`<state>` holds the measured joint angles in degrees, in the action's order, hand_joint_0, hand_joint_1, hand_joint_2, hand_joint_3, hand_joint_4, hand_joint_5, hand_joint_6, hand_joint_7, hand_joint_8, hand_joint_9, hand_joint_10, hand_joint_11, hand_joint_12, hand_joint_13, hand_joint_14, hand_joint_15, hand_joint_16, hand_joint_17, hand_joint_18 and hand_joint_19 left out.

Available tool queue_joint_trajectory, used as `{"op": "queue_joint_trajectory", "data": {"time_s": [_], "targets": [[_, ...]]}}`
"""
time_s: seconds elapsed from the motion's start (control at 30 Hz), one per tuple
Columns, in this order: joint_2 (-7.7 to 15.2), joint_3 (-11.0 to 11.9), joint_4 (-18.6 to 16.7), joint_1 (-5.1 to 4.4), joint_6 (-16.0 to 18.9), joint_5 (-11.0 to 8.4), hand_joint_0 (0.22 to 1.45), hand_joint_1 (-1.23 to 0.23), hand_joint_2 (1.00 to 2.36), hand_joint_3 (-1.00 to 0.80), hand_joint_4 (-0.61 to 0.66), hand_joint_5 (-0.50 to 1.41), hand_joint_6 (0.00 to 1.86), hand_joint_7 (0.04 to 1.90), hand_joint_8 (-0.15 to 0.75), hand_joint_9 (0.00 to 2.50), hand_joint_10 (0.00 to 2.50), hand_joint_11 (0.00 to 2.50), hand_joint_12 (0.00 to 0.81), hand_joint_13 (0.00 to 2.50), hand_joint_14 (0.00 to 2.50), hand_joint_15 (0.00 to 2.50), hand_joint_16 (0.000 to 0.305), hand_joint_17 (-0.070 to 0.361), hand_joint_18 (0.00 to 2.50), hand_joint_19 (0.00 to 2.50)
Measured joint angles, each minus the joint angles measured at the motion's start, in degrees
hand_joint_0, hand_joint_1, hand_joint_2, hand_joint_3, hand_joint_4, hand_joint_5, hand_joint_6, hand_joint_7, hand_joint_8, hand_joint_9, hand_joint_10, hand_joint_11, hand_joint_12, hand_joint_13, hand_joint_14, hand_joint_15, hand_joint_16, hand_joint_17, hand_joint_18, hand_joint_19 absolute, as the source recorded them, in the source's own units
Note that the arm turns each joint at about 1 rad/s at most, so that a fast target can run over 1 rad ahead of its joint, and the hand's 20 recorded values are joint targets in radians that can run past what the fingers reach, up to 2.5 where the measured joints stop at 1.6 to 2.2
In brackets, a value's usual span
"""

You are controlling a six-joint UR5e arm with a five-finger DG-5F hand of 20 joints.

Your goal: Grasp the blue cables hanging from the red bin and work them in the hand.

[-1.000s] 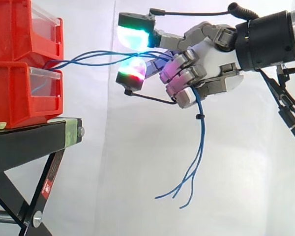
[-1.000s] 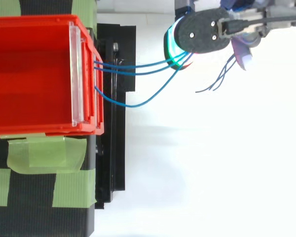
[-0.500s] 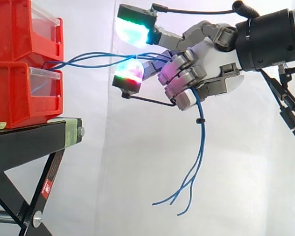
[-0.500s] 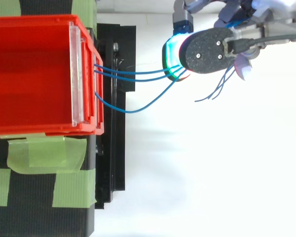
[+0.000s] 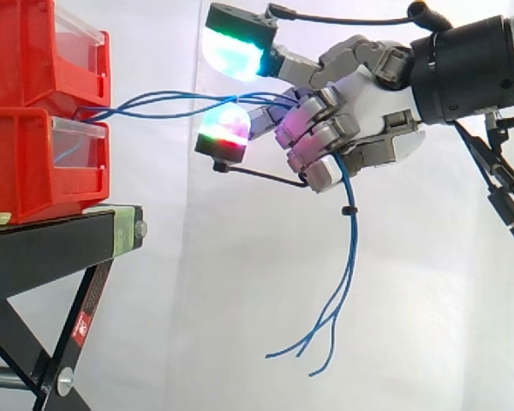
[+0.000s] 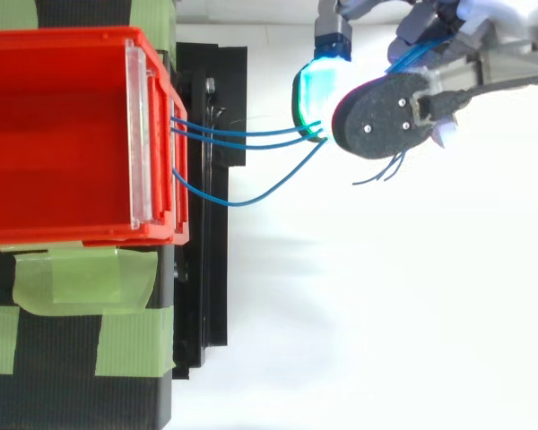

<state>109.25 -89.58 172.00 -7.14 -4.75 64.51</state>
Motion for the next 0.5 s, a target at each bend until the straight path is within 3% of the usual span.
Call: {"op": "queue_joint_trajectory", "data": {"time_s": [0.3, 0.5], "targets": [[0.00, -0.02, 0.05, 0.01, 0.00, 0.00, 0.91, -0.75, 1.02, -0.58, 0.18, -0.13, 0.93, 1.07, 0.649, 1.84, 2.50, 2.50, 0.730, 2.10, 2.50, 2.00, 0.210, 0.158, 2.50, 0.59], [0.00, -0.04, 0.01, 0.02, 0.00, 0.00, 0.95, -0.74, 1.02, -0.49, 0.17, -0.14, 0.96, 1.05, 0.649, 1.84, 2.50, 2.50, 0.730, 2.10, 2.50, 2.00, 0.210, 0.158, 2.50, 0.59]]}}
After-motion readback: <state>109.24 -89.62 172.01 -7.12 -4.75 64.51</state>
